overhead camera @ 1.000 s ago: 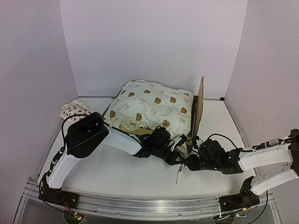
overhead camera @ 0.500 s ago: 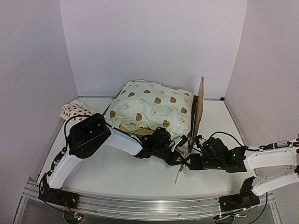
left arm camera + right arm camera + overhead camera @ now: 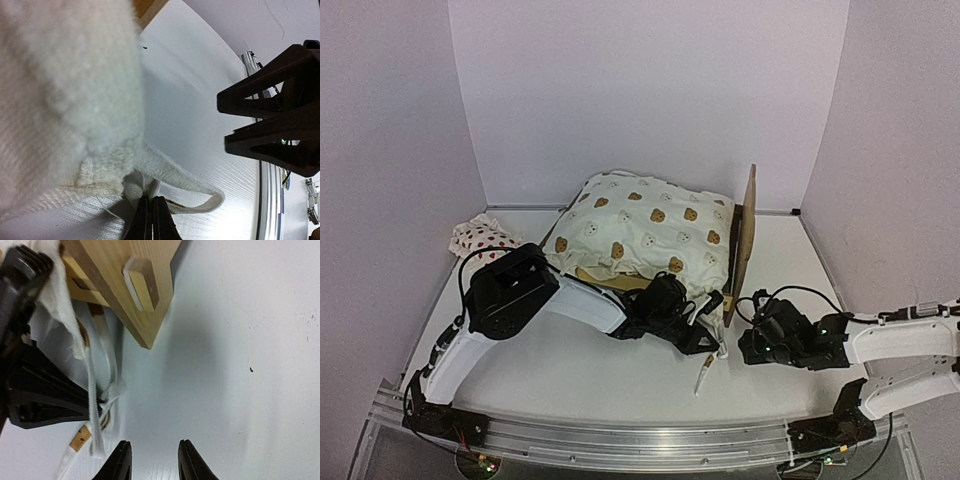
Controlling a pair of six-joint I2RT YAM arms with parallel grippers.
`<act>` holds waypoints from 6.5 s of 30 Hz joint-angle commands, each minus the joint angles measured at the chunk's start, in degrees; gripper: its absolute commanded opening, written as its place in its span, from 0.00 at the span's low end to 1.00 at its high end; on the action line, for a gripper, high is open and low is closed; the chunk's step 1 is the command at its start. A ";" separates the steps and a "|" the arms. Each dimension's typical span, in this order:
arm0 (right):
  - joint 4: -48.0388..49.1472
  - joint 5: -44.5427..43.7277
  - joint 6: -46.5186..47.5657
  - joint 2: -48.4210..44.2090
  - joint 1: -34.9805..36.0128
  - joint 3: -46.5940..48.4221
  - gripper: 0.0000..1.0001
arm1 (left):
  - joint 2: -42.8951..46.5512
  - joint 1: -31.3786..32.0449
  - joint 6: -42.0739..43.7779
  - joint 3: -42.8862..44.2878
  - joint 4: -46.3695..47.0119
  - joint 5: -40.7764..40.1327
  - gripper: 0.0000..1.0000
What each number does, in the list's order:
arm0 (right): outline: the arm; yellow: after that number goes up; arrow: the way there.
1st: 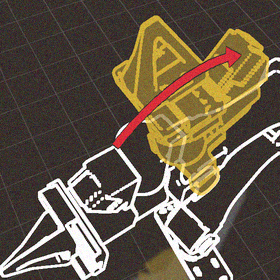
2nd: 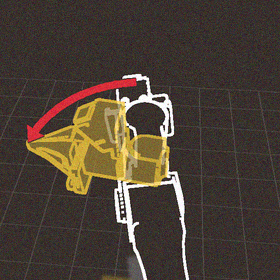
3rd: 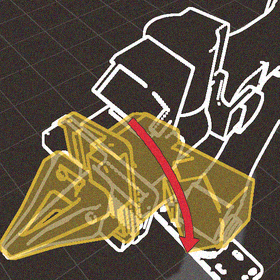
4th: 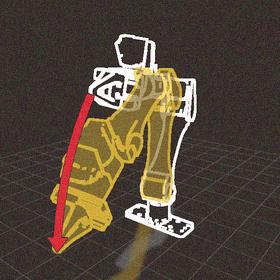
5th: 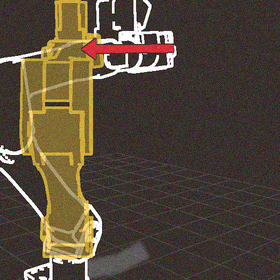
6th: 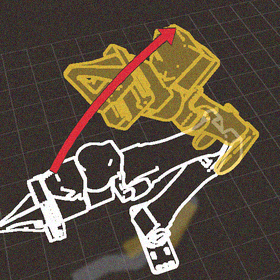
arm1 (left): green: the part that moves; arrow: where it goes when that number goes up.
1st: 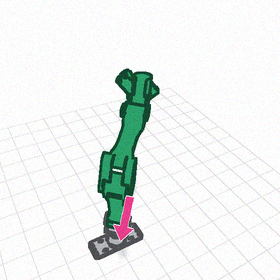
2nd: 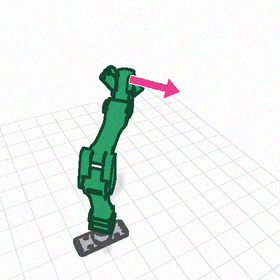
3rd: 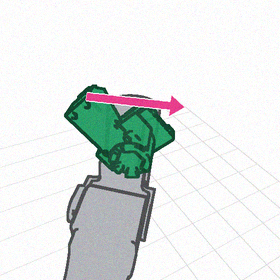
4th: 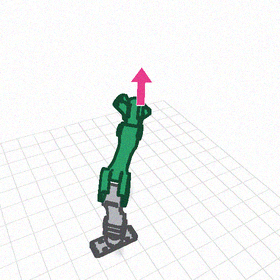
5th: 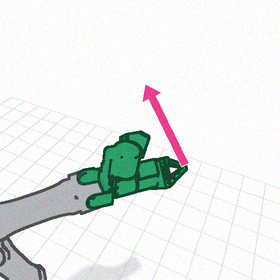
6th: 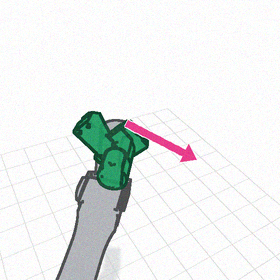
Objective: Set up the pet bed
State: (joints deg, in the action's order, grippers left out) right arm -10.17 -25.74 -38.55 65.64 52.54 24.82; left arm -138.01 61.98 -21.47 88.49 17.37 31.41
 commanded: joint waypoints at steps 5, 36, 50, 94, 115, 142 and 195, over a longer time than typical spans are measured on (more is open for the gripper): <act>4.48 2.55 -7.79 7.98 -3.12 4.13 0.34 | -1.96 -0.43 0.46 1.17 -2.43 -2.06 0.00; 24.70 18.81 -15.74 8.78 -10.26 -3.48 0.38 | -1.70 -0.39 1.27 1.10 -3.32 -1.66 0.00; 30.76 20.04 -16.56 18.14 -10.26 -2.48 0.33 | -2.11 -0.37 2.17 1.59 -3.89 -0.67 0.00; 28.81 17.64 -14.19 14.55 -10.21 -2.64 0.00 | 10.80 5.03 8.74 -1.44 -25.61 -15.37 0.58; 28.63 17.79 -14.80 13.83 -10.16 -3.15 0.00 | 4.63 9.52 10.04 4.68 -32.28 -30.66 0.06; 11.56 5.49 -8.29 -6.05 -10.26 -3.33 0.00 | 19.27 4.08 6.80 -6.63 -32.59 -46.91 0.00; -17.42 31.47 6.92 -9.59 -27.67 32.02 0.98 | 47.44 -9.41 3.18 -16.39 -41.30 -55.26 0.90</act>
State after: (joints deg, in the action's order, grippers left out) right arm -25.89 2.87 -32.58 54.93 20.98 52.48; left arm -95.32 56.29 -17.91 69.64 -18.15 -17.34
